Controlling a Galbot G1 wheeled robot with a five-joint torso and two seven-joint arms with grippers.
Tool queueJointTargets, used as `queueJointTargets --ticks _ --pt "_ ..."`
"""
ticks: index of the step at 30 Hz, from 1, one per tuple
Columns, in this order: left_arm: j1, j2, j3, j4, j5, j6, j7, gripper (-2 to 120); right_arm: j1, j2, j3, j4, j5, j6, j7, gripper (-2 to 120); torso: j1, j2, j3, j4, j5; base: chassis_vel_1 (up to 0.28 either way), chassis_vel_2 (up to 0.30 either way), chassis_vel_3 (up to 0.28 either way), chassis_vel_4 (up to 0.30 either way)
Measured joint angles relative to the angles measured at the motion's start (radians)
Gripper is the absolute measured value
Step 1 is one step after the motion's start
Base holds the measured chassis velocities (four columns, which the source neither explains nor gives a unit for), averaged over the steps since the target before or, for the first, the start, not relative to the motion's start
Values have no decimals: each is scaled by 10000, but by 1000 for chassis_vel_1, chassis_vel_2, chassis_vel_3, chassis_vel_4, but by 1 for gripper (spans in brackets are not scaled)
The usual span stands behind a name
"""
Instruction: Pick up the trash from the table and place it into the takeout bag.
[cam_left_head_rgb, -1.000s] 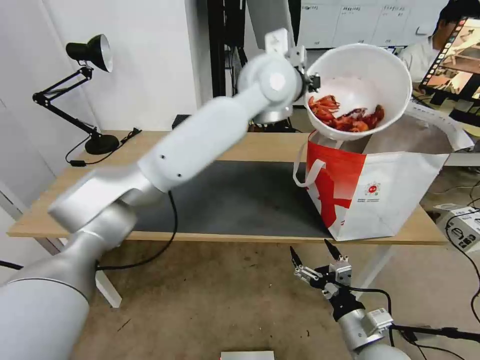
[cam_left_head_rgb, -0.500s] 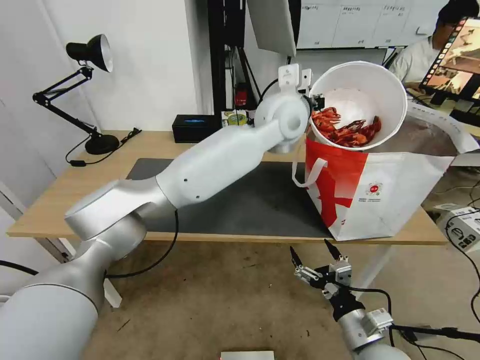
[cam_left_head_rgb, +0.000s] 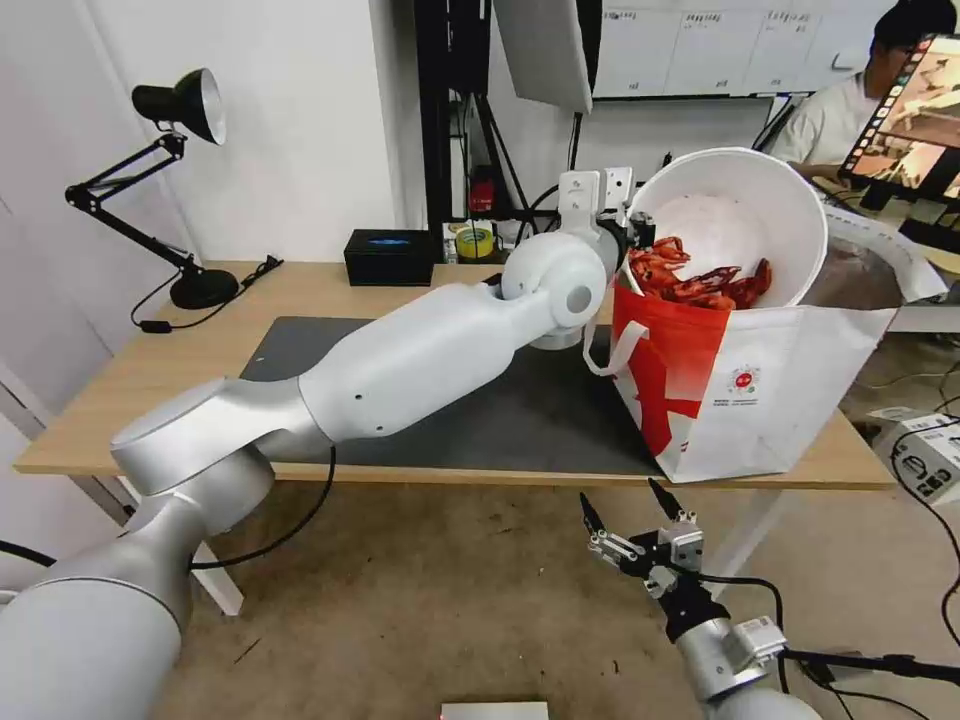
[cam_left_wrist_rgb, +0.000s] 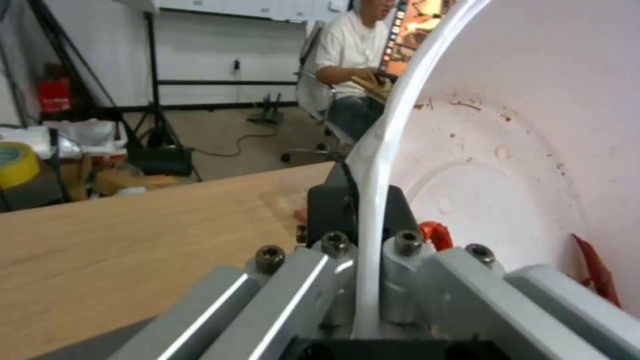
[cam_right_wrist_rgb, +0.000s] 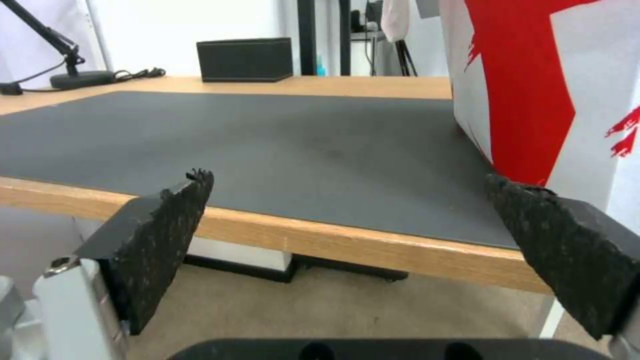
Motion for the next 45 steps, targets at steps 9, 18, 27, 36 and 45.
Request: queueJointTargets --ticks 9,18,27,36,45 --pt "-156 81 130 -204 -70 389 166 13 0 0 0 0 0 0 0 100 0 0 0 -1 0 0 0 0 0" --pt "-127 405 210 -642 -227 392 222 46 -1 0 -1 0 0 0 0 100 0 0 0 -1 0 0 0 0 0" --pt "195 1258 74 -1279 -211 127 492 76 0 0 -1 0 0 0 0 100 -1 0 0 -1 -1 0 0 0 0" --pt "1691 3218 -512 -2459 1027 -801 1574 99 -1 -1 -1 0 0 0 1 100 0 0 -1 -5 -1 0 0 0 0" --pt "5361 5608 -3077 -3758 2685 -1269 2968 100 0 0 0 -1 0 0 5 100 0 0 0 -1 -2 0 0 0 0"
